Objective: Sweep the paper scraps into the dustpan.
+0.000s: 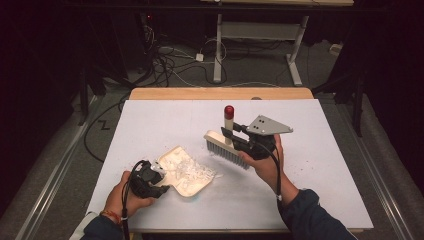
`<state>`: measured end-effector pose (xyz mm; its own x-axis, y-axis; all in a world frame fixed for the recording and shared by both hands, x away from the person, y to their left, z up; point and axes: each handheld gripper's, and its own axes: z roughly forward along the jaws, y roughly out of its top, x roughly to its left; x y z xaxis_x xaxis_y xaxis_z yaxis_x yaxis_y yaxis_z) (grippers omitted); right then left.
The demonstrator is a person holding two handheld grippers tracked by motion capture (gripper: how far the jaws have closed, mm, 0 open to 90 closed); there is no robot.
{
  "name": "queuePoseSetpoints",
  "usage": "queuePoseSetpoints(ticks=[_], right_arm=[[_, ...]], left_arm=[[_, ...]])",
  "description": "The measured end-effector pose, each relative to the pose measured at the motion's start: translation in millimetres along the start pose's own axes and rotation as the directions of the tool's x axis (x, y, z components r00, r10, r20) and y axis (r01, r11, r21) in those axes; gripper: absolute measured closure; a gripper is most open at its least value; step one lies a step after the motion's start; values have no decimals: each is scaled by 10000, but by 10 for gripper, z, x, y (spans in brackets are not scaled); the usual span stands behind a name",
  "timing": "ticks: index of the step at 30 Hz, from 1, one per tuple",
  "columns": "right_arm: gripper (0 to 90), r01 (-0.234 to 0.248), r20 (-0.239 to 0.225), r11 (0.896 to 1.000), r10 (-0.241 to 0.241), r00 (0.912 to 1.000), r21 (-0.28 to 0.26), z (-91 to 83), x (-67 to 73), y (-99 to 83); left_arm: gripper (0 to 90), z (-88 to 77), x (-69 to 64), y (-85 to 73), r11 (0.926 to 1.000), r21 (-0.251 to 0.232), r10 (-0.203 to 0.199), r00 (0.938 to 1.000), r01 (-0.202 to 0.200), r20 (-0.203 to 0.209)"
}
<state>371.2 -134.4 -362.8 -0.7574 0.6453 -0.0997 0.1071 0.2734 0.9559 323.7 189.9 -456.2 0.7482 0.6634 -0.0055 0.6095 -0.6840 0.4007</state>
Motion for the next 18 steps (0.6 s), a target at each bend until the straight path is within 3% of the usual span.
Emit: queuePoseSetpoints(ticks=[4, 8, 14, 18], right_arm=[[705, 169, 44, 9984, -171, 9998, 539, -16, -22, -136], [705, 128, -5, 9974, -127, 9999, 707, -30, -44, -197], [705, -72, 229, 9995, 65, 9997, 298, -207, -135, -131], [705, -103, 678, 9999, 99, 9977, 53, -331, -195, -95]], left_arm=[[630, 3, 0, 2, 10000, 15, -14, 10000, 14, 5], [630, 8, -13, 15, 10000, 65, 34, 9999, -33, -96], [630, 5, -18, 7, 10000, 9, 15, 9999, -15, -113], [630, -4, -24, 8, 10000, 81, 52, 9999, -51, -111]])
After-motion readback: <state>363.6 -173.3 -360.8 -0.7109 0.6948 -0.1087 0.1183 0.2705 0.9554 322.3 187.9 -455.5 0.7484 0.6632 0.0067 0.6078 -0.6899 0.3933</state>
